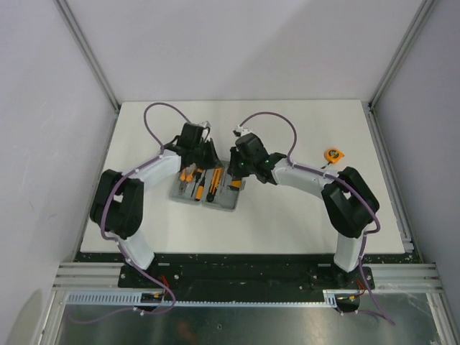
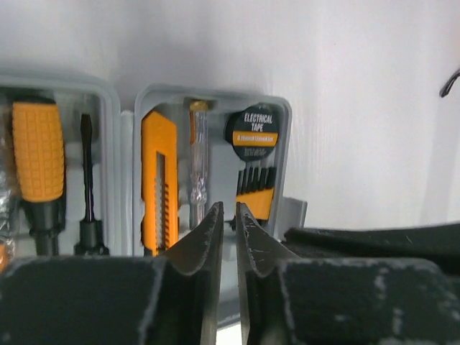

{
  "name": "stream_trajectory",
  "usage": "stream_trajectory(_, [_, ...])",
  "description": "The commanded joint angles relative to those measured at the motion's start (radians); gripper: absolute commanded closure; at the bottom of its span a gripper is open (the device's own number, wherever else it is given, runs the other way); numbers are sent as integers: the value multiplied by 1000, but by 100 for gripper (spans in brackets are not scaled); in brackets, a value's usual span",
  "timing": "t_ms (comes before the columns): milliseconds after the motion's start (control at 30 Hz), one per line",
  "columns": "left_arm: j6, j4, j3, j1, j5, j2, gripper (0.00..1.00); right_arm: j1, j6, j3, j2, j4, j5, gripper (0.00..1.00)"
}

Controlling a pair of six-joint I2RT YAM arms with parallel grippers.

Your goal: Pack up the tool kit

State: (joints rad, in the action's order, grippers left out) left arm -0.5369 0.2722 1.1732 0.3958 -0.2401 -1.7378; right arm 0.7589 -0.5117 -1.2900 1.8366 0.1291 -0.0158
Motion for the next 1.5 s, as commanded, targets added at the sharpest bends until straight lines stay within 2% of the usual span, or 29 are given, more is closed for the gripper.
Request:
stream_trajectory(0, [28, 4, -70, -7, 10, 105, 82, 1, 37, -98, 68, 50, 62, 82])
stream_trajectory(100, [-1, 11, -125, -7, 70, 164, 75, 2, 57, -152, 119, 70, 59, 82])
stream_trajectory(233, [-59, 27, -200, -14, 171, 240, 53, -4, 89, -270, 208, 127, 29, 81])
stream_trajectory(333, [-66, 33, -242, -18, 180, 273, 39, -13, 103, -377, 279, 198, -14, 79])
stream_trajectory(433, [-69, 45, -276, -19, 168, 304, 34, -17, 121, -466, 338, 257, -55, 76])
stream_trajectory(733, [-103, 59, -415, -19, 109, 433, 33, -26, 186, -534, 420, 307, -107, 77])
stream_trajectory(1067, [-141, 12, -461, -18, -24, 350, 31, -10, 199, -517, 437, 330, -74, 79])
stream_trajectory(1267, [-173, -48, -464, -18, -75, 272, 34, 7, 190, -514, 438, 347, -74, 81])
stream_trajectory(1467, [-201, -83, -437, -18, -70, 221, 46, 27, 142, -466, 404, 364, -104, 90])
